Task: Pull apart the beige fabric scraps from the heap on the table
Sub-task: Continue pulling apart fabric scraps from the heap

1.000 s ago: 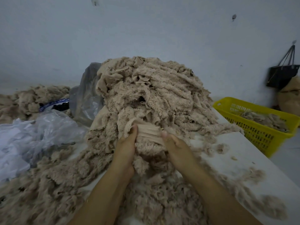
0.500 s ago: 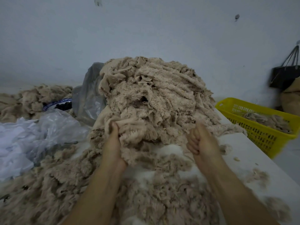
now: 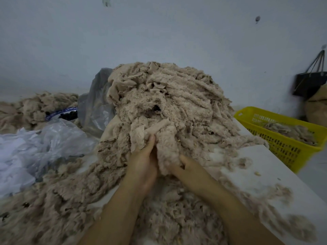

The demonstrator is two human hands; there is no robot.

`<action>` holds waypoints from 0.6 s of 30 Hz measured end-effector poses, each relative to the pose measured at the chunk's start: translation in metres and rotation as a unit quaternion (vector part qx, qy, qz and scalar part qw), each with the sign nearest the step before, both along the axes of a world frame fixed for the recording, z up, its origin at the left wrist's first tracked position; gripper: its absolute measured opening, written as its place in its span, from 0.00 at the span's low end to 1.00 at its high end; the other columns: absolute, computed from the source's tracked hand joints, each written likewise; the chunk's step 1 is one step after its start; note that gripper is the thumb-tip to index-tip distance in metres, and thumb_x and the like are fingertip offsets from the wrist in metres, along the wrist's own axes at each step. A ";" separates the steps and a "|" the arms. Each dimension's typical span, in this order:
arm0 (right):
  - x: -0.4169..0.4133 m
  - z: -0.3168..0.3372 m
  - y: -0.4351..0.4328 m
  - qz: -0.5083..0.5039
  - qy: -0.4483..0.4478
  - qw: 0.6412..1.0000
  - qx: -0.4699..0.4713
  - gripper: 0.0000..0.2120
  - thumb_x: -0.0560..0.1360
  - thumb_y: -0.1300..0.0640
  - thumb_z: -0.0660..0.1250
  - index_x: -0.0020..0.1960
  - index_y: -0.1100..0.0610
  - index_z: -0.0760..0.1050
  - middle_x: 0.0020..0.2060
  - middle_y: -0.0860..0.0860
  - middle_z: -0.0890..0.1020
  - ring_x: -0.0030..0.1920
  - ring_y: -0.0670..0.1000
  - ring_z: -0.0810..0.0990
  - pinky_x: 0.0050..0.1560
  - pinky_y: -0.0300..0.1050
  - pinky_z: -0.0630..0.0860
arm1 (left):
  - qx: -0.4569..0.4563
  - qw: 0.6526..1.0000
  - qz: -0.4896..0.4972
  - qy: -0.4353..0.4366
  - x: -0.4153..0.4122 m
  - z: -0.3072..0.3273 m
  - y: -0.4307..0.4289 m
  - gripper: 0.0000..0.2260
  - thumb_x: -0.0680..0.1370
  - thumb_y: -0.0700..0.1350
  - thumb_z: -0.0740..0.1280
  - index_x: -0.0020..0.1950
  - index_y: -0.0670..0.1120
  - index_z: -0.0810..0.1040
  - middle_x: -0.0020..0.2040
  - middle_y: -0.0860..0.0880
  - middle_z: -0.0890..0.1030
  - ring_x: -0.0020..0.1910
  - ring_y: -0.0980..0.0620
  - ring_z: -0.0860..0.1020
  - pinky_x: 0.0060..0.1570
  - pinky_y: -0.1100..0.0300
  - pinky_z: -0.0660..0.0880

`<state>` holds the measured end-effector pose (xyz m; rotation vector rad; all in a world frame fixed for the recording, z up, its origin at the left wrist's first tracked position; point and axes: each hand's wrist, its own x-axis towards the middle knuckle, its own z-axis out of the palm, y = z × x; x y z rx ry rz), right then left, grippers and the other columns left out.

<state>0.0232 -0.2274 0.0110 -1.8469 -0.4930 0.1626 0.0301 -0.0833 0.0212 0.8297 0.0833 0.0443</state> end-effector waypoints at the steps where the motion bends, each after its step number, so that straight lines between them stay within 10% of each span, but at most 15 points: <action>1: 0.003 -0.001 -0.003 -0.020 0.036 0.997 0.063 0.09 0.80 0.43 0.64 0.45 0.31 0.80 0.43 0.33 0.84 0.43 0.35 0.82 0.40 0.28 0.74 | 0.013 1.000 0.011 -0.004 0.000 -0.001 0.000 0.19 0.75 0.47 0.67 0.64 0.40 0.78 0.60 0.42 0.83 0.58 0.48 0.83 0.55 0.55 0.80; 6: 0.013 0.007 -0.017 -0.047 0.146 0.941 0.303 0.24 0.82 0.57 0.58 0.32 0.49 0.84 0.31 0.48 0.82 0.32 0.45 0.78 0.37 0.41 0.75 | 0.186 0.981 0.029 -0.043 -0.003 -0.006 -0.001 0.18 0.80 0.51 0.68 0.67 0.45 0.78 0.60 0.47 0.84 0.57 0.50 0.83 0.59 0.52 0.79; 10: 0.012 -0.004 -0.008 -0.110 0.071 0.989 0.063 0.15 0.80 0.45 0.61 0.44 0.50 0.81 0.40 0.48 0.85 0.40 0.46 0.83 0.44 0.43 0.79 | 0.390 0.909 -0.029 -0.147 -0.010 -0.014 -0.014 0.11 0.75 0.62 0.69 0.56 0.65 0.82 0.55 0.60 0.84 0.56 0.62 0.81 0.53 0.69 0.76; 13: 0.012 -0.003 -0.010 -0.090 -0.033 0.995 -0.010 0.14 0.80 0.44 0.62 0.39 0.39 0.81 0.34 0.39 0.83 0.36 0.38 0.81 0.38 0.37 0.75 | 0.365 0.920 0.007 -0.143 -0.007 -0.015 -0.015 0.07 0.79 0.49 0.69 0.52 0.61 0.84 0.52 0.60 0.85 0.54 0.61 0.82 0.51 0.68 0.78; 18: 0.016 -0.004 -0.012 -0.041 0.006 0.983 0.176 0.23 0.69 0.42 0.73 0.62 0.38 0.73 0.51 0.30 0.82 0.54 0.34 0.80 0.49 0.29 0.76 | 0.276 0.952 -0.055 -0.116 -0.005 -0.015 -0.010 0.10 0.77 0.56 0.68 0.55 0.56 0.86 0.58 0.52 0.84 0.60 0.52 0.82 0.60 0.56 0.77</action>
